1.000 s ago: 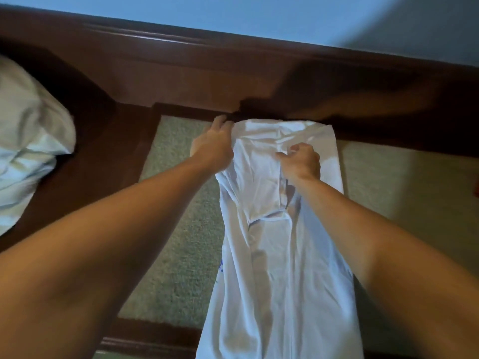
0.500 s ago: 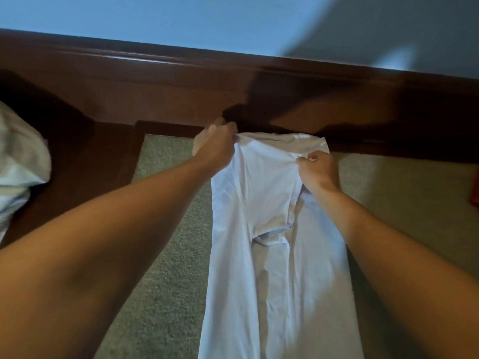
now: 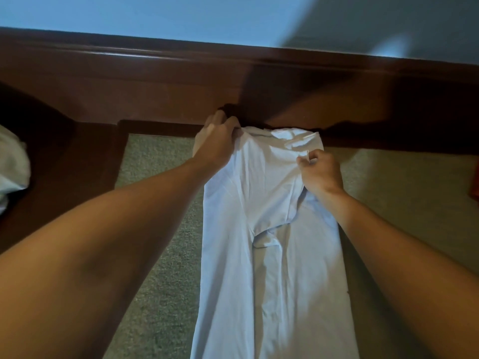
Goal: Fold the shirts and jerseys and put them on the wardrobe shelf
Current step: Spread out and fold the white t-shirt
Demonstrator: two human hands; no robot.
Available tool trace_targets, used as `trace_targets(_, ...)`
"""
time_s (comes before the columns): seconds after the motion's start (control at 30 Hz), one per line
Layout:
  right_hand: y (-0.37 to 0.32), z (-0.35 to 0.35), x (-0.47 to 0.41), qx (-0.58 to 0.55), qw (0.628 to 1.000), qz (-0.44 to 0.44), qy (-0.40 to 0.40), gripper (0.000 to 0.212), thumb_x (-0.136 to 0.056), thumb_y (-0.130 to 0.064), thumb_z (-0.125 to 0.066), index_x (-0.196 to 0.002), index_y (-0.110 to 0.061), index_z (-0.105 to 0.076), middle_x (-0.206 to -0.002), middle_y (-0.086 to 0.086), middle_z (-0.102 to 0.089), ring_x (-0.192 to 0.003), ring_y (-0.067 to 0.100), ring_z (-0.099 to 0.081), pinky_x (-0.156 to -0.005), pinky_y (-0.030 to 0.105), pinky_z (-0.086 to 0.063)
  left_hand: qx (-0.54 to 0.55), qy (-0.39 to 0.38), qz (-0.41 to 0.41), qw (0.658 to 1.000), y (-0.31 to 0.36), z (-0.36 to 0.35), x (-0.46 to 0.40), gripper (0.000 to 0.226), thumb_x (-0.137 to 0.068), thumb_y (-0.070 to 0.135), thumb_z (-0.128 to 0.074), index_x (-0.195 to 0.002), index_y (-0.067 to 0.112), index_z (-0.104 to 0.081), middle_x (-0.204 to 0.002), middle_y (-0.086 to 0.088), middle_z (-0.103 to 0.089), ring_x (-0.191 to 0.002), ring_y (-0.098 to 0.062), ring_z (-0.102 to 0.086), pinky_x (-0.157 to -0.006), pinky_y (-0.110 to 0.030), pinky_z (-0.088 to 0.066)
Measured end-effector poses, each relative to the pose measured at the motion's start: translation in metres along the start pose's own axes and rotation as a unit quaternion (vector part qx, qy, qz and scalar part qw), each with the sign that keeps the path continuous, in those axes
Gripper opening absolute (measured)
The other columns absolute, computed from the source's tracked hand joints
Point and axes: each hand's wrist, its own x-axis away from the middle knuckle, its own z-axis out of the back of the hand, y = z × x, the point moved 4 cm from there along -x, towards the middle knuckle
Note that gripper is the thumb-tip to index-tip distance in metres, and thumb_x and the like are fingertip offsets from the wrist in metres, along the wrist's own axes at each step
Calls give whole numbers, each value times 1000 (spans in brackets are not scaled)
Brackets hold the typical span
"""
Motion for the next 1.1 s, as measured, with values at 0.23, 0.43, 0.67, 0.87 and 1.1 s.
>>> trace_targets(0.23, 2, 5, 16, 212, 958, 152, 117, 44, -100, -42, -52, -138, -19, -51, -126, 12, -59, -112, 36, -58, -84, 45, -49, -12, 10, -36, 999, 5, -21, 12, 29, -98, 29, -48, -119, 18, -64, -120, -7, -57, -108, -31, -52, -88, -47, -46)
trace_targets(0.43, -6, -43, 57, 310, 884, 349, 29, 57, -102, -51, -39, -147, -18, -47, -159, 7, -38, -147, 29, -33, -110, 50, -32, -87, 51, -97, 990, 9, -24, 61, 31, -95, 25, -44, -109, 9, -66, -125, -9, -63, -118, -32, -56, -93, -45, -43)
trace_targets(0.67, 16, -65, 64, 323, 878, 352, -23, 67, -104, -60, -19, -163, -28, -11, -171, 4, -2, -157, 21, 6, -124, 58, -8, -123, -151, -40, 980, 2, -56, 81, 78, -98, 61, -5, -161, 15, -6, -169, -7, 6, -154, -23, 13, -125, -46, 4)
trace_targets(0.87, 21, -55, 76, 341, 882, 326, -14, 78, -99, -68, -20, -163, -25, -3, -170, 8, 9, -156, 26, 13, -125, 55, 0, -124, -90, -65, 986, 28, -40, 97, 68, -103, 50, -17, -156, 9, -29, -166, -17, -16, -155, -30, -7, -125, -49, -8)
trace_targets(1.1, 36, -58, 77, 335, 899, 276, -49, 80, -97, -72, -15, -162, -31, 2, -170, 3, 12, -156, 24, 16, -125, 54, 3, -159, -168, -16, 973, 33, -60, 133, 72, -98, 53, 5, -161, 20, -4, -168, -8, 8, -154, -27, 12, -125, -48, 5)
